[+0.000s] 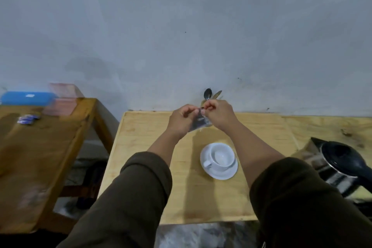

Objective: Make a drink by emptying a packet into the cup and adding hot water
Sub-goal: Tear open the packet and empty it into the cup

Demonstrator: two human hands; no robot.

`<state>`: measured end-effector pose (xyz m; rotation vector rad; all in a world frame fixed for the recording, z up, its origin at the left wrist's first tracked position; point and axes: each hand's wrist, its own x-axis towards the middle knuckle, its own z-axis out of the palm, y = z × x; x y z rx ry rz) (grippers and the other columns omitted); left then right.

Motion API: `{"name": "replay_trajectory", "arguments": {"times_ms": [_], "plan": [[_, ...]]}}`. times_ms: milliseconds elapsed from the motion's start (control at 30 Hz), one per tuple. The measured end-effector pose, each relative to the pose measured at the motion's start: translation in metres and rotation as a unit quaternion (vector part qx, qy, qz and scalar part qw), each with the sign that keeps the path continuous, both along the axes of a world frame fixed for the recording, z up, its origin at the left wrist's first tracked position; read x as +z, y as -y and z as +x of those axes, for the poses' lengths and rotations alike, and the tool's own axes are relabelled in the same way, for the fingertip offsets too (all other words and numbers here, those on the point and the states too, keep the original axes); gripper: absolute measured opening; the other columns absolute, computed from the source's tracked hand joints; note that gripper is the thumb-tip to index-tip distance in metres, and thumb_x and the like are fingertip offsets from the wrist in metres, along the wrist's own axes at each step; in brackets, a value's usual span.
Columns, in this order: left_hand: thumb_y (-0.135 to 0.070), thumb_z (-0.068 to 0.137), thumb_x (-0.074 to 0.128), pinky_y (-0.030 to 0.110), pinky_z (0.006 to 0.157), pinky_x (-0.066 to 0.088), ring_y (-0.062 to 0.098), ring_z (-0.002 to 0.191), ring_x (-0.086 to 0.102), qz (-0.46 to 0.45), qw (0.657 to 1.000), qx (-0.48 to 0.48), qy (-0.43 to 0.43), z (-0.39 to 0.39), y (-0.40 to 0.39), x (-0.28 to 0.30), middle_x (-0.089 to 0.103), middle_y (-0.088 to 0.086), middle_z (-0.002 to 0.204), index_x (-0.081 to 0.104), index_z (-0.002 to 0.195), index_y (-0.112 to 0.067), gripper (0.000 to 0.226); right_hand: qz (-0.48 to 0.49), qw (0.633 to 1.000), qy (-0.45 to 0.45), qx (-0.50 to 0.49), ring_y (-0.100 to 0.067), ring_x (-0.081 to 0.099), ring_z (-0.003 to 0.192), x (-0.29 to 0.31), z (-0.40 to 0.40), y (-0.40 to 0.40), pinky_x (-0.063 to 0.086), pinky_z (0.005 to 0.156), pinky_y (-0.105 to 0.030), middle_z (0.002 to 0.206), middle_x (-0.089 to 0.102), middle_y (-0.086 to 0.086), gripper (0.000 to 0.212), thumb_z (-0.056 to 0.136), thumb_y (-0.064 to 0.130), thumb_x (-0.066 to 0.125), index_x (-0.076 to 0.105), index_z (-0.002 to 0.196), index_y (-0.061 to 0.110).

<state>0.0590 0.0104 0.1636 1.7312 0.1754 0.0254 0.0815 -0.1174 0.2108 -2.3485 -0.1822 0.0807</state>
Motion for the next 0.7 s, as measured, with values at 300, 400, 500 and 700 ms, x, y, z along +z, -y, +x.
{"name": "replay_trajectory", "arguments": {"times_ms": [300, 400, 500, 700], "plan": [[-0.021, 0.092, 0.058, 0.028, 0.078, 0.045, 0.016, 0.085, 0.058, 0.065, 0.996, 0.04, 0.043, 0.0, 0.026, 0.044, 0.067, 0.004, 0.089, 0.072, 0.097, -0.006, 0.021, 0.043, 0.997, 0.064, 0.005, -0.015, 0.055, 0.078, 0.03, -0.001, 0.024, 0.038, 0.057, -0.007, 0.079, 0.061, -0.001, 0.01, 0.082, 0.012, 0.067, 0.068, 0.089, 0.005], [-0.021, 0.091, 0.059, 0.026, 0.074, 0.043, 0.017, 0.082, 0.057, 0.084, 0.995, 0.033, 0.046, -0.004, 0.033, 0.05, 0.067, 0.006, 0.087, 0.072, 0.097, -0.003, 0.023, 0.053, 0.996, 0.064, 0.017, -0.015, 0.057, 0.078, 0.034, -0.002, 0.035, 0.041, 0.063, -0.017, 0.08, 0.063, -0.002, 0.012, 0.082, 0.013, 0.069, 0.07, 0.089, 0.004], [-0.022, 0.092, 0.057, 0.022, 0.065, 0.042, 0.016, 0.078, 0.055, 0.095, 0.994, 0.027, 0.051, -0.006, 0.047, 0.055, 0.066, 0.005, 0.085, 0.073, 0.097, -0.005, 0.023, 0.048, 0.996, 0.078, 0.023, -0.015, 0.056, 0.077, 0.036, 0.001, 0.049, 0.04, 0.066, -0.02, 0.079, 0.063, -0.001, 0.009, 0.082, 0.012, 0.067, 0.069, 0.087, 0.005], [-0.023, 0.094, 0.051, 0.022, 0.055, 0.037, 0.012, 0.062, 0.047, 0.07, 0.995, 0.061, 0.022, -0.005, 0.076, 0.052, 0.058, 0.003, 0.071, 0.07, 0.082, -0.013, 0.024, 0.02, 0.991, 0.126, 0.046, -0.017, 0.048, 0.071, 0.031, -0.001, 0.062, 0.034, 0.063, -0.021, 0.077, 0.056, -0.001, 0.008, 0.082, 0.005, 0.062, 0.061, 0.075, 0.009]]}}
